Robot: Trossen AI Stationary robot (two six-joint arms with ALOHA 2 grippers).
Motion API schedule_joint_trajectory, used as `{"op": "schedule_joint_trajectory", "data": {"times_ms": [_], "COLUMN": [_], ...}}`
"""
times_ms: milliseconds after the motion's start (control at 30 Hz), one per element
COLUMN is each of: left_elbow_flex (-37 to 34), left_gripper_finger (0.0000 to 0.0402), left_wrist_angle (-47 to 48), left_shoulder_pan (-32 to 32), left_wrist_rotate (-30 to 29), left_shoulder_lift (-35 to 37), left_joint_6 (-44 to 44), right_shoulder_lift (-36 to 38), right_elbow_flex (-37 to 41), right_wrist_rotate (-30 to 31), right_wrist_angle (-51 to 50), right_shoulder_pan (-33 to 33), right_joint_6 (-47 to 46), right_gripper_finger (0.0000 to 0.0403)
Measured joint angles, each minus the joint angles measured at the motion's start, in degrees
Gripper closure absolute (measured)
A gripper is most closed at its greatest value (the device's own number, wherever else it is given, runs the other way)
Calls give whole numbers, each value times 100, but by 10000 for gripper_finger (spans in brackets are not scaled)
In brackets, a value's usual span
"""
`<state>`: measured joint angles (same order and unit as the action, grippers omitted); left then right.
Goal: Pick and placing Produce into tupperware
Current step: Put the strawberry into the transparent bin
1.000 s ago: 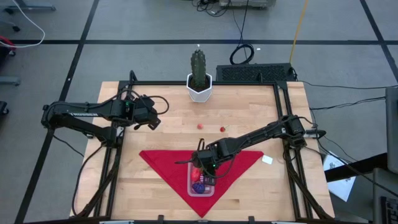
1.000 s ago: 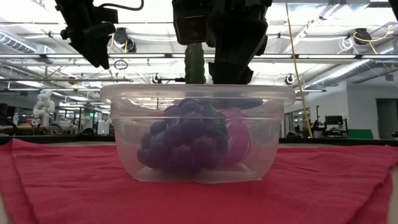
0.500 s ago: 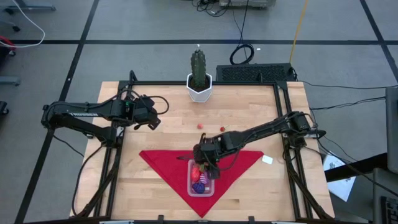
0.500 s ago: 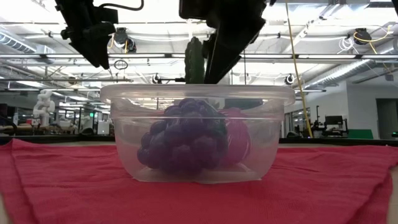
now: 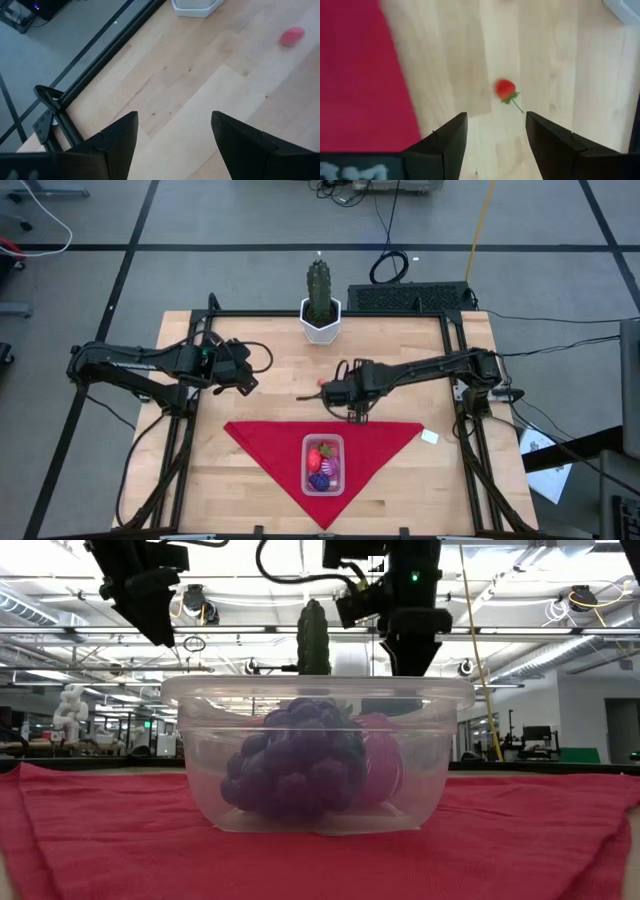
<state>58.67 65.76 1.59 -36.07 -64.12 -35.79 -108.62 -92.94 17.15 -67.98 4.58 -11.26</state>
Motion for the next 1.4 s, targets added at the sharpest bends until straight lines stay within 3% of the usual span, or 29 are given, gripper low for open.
{"op": "schedule_joint_trajectory", "data": {"times_ms": [567, 933, 1400], "left_elbow_flex": [0, 0, 0], "left_gripper_finger": [144, 144, 144], "left_wrist_angle": [-284, -629, -627], "left_shoulder_pan": [239, 235, 235], "left_wrist_rotate": [-52, -55, -52], "left_shoulder_lift": [0, 0, 0], "left_joint_6": [105, 444, 446], "right_shoulder_lift": [0, -2, -2], "right_elbow_flex": [1434, 1501, 1998], "right_wrist_rotate": [-66, -68, -74], "right_wrist_angle": [972, 2177, 2437], "right_shoulder_pan": [-529, -601, -804], "right_joint_6": [1848, 2702, 3040], "right_gripper_finger": [209, 209, 209]}}
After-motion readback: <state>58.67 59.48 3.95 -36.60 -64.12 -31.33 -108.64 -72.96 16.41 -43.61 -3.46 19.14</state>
